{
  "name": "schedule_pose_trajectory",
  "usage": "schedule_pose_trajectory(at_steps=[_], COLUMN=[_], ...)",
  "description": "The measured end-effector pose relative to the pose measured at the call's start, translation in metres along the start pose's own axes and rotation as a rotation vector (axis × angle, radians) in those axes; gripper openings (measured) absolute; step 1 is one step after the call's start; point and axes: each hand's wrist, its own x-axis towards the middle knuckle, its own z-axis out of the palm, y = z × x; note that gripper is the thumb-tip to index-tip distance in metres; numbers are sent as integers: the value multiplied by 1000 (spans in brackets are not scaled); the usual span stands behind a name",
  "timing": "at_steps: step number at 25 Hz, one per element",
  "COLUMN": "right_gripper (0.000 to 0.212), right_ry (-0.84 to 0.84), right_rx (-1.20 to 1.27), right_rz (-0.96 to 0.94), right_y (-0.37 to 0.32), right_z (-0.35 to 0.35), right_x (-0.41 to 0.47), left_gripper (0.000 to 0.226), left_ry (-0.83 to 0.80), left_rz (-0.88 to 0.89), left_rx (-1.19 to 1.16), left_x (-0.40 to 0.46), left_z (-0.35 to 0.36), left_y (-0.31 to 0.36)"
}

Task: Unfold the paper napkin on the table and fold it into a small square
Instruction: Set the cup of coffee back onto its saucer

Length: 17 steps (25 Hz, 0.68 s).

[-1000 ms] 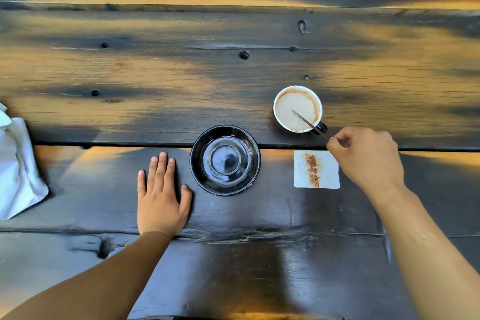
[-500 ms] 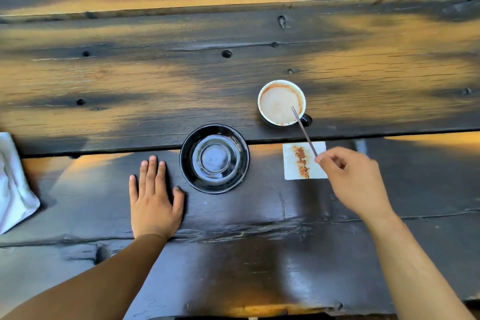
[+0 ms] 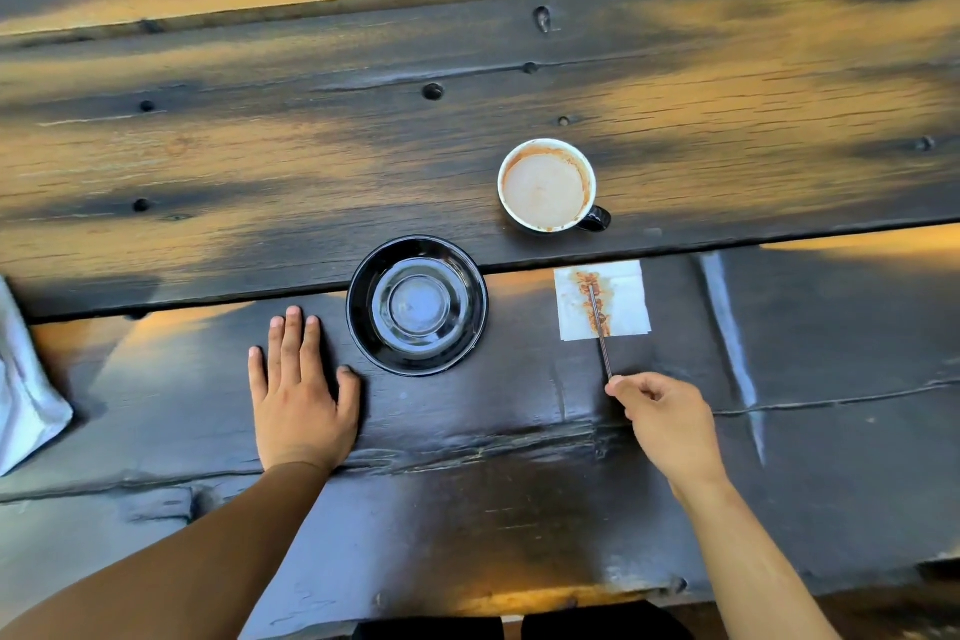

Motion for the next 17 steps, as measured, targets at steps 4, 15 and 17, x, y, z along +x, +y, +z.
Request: schedule_pose_trajectory(at_steps=[4, 15, 17], right_gripper=[35, 15, 16], right_ry=[-21, 16, -44], right_rx=[-121, 66, 166], right_rz=[12, -213, -256], right_y=[-1, -69, -90], right_z=[-5, -24, -26], right_x=[5, 47, 65], left_gripper=[70, 71, 71], left_ry=[1, -7, -7], left_rz=[-1, -2, 0], left_rx=[-11, -15, -12], left_x=[-1, 0, 0], left_z=[0, -1, -2], left_y=[1, 1, 1])
